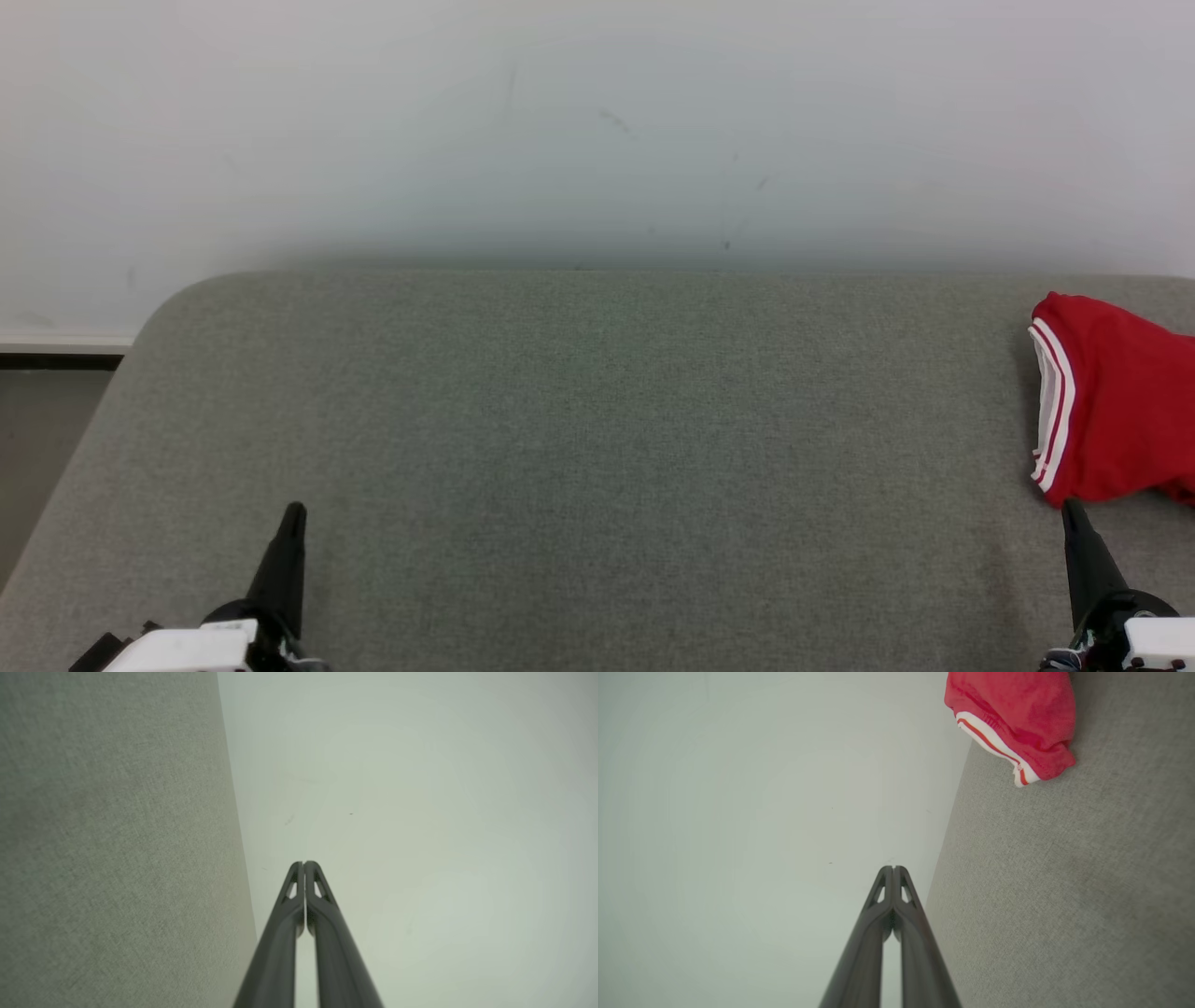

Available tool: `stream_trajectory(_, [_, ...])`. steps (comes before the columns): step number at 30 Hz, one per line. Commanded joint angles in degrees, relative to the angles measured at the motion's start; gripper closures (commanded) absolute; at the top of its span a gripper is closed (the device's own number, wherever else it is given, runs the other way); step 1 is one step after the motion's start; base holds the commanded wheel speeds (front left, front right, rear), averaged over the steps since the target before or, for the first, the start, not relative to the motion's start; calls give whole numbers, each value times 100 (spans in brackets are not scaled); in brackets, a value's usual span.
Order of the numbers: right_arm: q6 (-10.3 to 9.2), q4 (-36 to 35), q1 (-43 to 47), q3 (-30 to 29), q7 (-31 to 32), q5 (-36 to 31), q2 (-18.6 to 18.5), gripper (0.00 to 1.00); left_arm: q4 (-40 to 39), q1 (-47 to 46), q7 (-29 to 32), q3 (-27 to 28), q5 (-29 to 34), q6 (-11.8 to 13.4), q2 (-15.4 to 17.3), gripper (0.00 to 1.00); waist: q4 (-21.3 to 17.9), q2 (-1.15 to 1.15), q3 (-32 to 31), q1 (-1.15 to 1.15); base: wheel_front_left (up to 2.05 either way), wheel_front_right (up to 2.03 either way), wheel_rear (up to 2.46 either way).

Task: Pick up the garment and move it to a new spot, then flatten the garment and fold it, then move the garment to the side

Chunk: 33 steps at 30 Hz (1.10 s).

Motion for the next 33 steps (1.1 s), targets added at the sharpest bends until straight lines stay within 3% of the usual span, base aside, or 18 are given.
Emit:
stream_trajectory(1, [2,15,-81,-32,24,128,6,100,9,-78,42,39,-145,-49,11,100,2,0,3,0,0,0,0])
stream_trajectory(33, [2,18,-91,-31,44,155,5,100,16,-90,93,110,-92,-51,-42,100,4,0,7,0,0,0,0])
